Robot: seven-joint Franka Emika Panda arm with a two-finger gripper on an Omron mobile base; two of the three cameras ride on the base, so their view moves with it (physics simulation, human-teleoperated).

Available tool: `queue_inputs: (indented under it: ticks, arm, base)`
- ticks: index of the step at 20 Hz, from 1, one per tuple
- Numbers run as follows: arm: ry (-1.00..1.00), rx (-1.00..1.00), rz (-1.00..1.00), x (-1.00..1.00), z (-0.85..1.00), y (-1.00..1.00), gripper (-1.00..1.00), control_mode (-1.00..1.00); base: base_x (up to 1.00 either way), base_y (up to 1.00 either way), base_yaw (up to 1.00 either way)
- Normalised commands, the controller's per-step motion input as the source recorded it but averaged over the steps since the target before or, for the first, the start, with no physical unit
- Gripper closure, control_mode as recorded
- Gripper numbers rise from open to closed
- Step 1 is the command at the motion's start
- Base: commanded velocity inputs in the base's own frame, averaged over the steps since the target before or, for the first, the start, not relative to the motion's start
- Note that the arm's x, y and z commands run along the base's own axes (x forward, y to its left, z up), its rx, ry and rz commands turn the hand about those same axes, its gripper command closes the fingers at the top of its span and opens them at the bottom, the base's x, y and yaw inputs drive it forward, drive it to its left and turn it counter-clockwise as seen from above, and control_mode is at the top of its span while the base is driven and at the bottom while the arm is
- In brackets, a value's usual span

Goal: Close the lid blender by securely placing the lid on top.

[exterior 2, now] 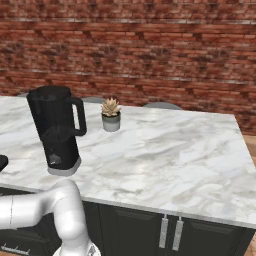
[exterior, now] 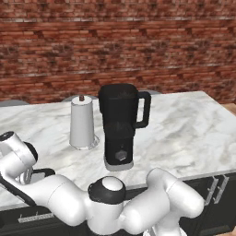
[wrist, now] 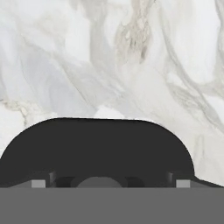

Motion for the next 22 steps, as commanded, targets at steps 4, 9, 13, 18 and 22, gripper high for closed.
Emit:
queue_inputs:
  ticks: [4,9,13,18,22]
  arm:
    - [0.0,0.0,0.02,0.0,-0.2,-0.07,-1.0,-1.0]
    - [0.0,0.0,0.03,0.0,-0.14,-0.12,-1.0,-1.0]
    - [0.0,0.0,0.01,-0.01,-0.08,-0.22,-1.0,-1.0]
    - [0.0,0.0,0.0,0.0,0.0,-0.27,-1.0,-1.0]
    - [0.0,0.0,0.01,0.04,-0.12,-0.07,-1.0,-1.0]
  base:
    - [0.0,0.0,0.0]
    - [0.0,0.0,0.0]
    - [0.0,0.0,0.0]
    - [0.0,0.0,0.0]
    - [0.0,0.0,0.0]
